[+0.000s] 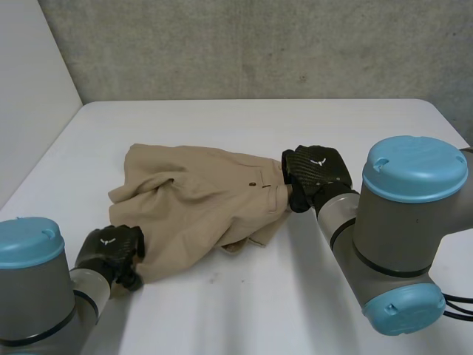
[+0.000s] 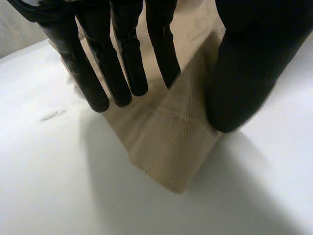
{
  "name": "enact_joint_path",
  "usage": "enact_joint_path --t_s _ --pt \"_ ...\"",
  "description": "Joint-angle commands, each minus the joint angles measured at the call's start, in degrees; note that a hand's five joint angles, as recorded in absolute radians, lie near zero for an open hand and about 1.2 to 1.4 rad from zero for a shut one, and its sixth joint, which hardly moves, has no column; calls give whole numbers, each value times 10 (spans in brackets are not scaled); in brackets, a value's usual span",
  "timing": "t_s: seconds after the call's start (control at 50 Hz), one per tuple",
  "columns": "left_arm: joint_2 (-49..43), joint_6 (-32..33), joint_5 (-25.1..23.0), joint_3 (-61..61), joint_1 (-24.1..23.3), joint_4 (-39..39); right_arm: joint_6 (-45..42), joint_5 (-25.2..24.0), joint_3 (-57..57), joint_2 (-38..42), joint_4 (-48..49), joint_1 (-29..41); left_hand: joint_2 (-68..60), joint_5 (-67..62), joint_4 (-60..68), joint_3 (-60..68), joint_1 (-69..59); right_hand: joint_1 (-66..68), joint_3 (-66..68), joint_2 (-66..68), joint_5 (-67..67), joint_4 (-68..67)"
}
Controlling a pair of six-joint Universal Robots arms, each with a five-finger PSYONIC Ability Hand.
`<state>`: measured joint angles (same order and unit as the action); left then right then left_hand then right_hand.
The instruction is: Fold the shorts.
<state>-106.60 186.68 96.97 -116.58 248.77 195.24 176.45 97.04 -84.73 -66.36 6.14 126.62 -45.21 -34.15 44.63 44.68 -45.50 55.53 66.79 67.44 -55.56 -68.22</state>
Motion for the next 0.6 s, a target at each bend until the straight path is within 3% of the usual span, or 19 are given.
enact_joint_path --t_s 0.02,0.14,0.34,0.52,0.6 --pt "7 12 2 0 10 7 -3 0 0 -3 0 -1 -348 -358 354 353 -345 245 132 126 -144 -118" --pt "92 60 4 -5 21 4 -53 -10 5 -35 -18 -2 -348 -358 354 353 -345 245 132 126 -144 -118" --pt "357 90 -2 91 27 -47 -208 -38 35 -170 -58 -2 -348 -358 354 353 -345 245 132 126 -144 -118" --pt "449 86 1 263 20 -148 -219 -37 118 -305 -104 -18 -348 -358 354 353 -345 245 132 126 -144 -118" --pt "454 83 1 315 19 -164 -221 -39 145 -319 -136 -37 -348 -358 354 353 -345 245 132 126 -144 -118"
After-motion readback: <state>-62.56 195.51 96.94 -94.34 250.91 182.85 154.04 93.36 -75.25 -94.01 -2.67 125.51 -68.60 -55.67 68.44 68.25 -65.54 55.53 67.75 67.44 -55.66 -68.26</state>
